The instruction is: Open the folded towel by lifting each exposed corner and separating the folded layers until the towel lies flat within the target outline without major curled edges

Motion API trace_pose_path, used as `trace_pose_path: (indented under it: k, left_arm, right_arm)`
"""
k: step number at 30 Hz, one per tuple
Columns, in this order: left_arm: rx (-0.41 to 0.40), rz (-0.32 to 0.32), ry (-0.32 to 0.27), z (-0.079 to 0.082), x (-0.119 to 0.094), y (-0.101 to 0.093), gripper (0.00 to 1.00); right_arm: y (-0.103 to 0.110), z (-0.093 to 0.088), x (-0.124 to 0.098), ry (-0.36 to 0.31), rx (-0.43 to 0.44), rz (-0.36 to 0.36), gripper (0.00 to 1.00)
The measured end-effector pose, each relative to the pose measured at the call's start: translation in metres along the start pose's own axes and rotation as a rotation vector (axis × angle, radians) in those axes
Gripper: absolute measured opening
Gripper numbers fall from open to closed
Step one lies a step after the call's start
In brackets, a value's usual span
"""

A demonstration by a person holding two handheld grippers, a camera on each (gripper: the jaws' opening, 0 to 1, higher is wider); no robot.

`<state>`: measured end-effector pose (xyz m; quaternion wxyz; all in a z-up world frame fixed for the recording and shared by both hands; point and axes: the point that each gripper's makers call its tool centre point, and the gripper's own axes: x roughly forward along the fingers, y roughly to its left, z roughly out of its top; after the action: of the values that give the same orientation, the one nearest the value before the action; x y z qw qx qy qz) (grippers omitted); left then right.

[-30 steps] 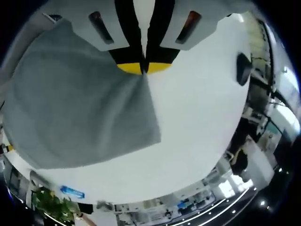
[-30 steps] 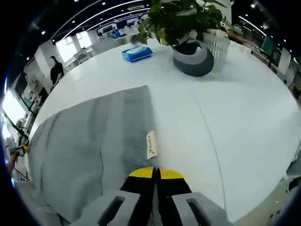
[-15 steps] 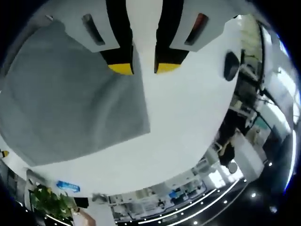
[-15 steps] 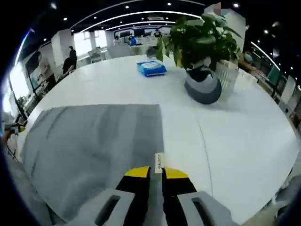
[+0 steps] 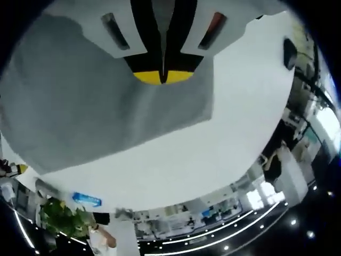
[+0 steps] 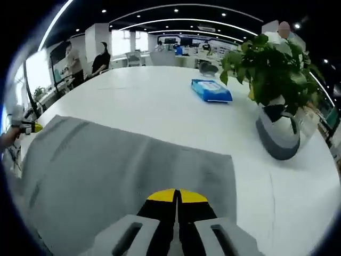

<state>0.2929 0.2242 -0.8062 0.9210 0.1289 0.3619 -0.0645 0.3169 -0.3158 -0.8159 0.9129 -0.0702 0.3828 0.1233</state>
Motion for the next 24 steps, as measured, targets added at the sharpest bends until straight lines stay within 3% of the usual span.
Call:
trace_pose_path:
  k: [3, 4, 7, 8, 10, 14, 20, 24]
  left_arm:
    - [-0.036, -0.003, 0.029, -0.003, 0.018, 0.007, 0.00]
    - [-0.006, 0.012, 0.064, -0.008, 0.021, 0.011, 0.00]
    - [0.080, 0.014, 0.088, -0.012, 0.029, 0.016, 0.00]
    - [0.071, 0.016, 0.060, -0.007, 0.029, 0.017, 0.00]
    - [0.083, 0.014, 0.072, -0.005, 0.032, 0.019, 0.00]
    - [0.210, 0.000, 0.061, 0.000, 0.036, 0.022, 0.00]
    - [0.112, 0.009, 0.020, 0.005, 0.044, 0.036, 0.00]
    - [0.144, 0.016, 0.013, 0.009, 0.049, 0.040, 0.00]
  right_arm:
    - [-0.011, -0.004, 0.016, 0.052, 0.037, -0.036, 0.00]
    - [-0.012, -0.005, 0.019, 0.060, 0.040, -0.033, 0.00]
    - [-0.011, -0.010, 0.021, 0.085, 0.036, -0.044, 0.00]
    - [-0.011, -0.011, 0.023, 0.088, 0.034, -0.042, 0.00]
    - [-0.010, -0.015, 0.025, 0.101, 0.034, -0.040, 0.00]
    - [-0.012, -0.009, 0.026, 0.071, 0.029, -0.053, 0.00]
    - [-0.014, 0.002, 0.036, 0.090, 0.014, -0.065, 0.00]
    - [-0.015, 0.012, 0.045, 0.082, 0.024, -0.071, 0.00]
